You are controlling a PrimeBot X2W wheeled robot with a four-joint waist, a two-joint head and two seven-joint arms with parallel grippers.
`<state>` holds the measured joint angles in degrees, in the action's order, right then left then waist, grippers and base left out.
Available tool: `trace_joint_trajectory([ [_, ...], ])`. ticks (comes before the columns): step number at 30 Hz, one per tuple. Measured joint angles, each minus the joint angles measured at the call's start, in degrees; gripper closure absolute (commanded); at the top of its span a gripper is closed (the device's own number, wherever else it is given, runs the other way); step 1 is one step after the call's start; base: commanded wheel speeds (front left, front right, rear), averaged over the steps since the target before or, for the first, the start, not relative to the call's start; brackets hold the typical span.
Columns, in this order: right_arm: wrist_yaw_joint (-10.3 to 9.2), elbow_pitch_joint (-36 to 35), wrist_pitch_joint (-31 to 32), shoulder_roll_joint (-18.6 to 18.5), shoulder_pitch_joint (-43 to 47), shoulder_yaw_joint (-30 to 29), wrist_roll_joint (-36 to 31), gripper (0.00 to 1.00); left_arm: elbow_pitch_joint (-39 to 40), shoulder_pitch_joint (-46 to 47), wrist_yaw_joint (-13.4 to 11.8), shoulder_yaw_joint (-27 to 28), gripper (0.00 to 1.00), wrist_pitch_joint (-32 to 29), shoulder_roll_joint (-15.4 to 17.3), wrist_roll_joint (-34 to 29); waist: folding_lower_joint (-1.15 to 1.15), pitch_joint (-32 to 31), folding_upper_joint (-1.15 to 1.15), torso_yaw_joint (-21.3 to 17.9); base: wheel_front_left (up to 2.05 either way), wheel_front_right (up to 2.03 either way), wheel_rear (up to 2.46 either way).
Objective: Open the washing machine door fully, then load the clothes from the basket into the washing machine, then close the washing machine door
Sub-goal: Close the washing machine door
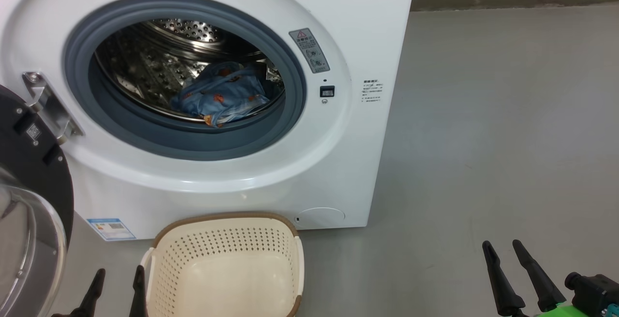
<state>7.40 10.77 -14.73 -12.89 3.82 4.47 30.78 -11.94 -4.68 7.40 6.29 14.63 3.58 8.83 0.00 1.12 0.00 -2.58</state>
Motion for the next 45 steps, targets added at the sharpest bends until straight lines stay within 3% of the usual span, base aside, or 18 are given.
trace_joint_trajectory([
  [21,0.00,-0.1,0.0,0.0,0.0,-0.3,0.0,0.00,0.9,-0.1,0.0,-0.1,0.00,0.0,-0.4,0.1,0.00,0.1,0.00,0.9,-0.80,0.80,0.00],
  [34,0.00,-0.1,0.0,0.0,0.0,-0.2,0.0,0.00,1.8,-0.1,0.0,-0.9,0.00,0.0,-0.4,0.6,0.00,-0.1,0.00,1.4,-0.07,0.07,0.00],
  [45,0.00,-0.9,0.0,-0.3,-0.1,2.0,0.0,0.00,2.0,-0.2,0.0,-0.1,0.00,0.0,-0.5,1.6,0.00,-0.3,0.00,5.3,0.00,0.00,0.00],
])
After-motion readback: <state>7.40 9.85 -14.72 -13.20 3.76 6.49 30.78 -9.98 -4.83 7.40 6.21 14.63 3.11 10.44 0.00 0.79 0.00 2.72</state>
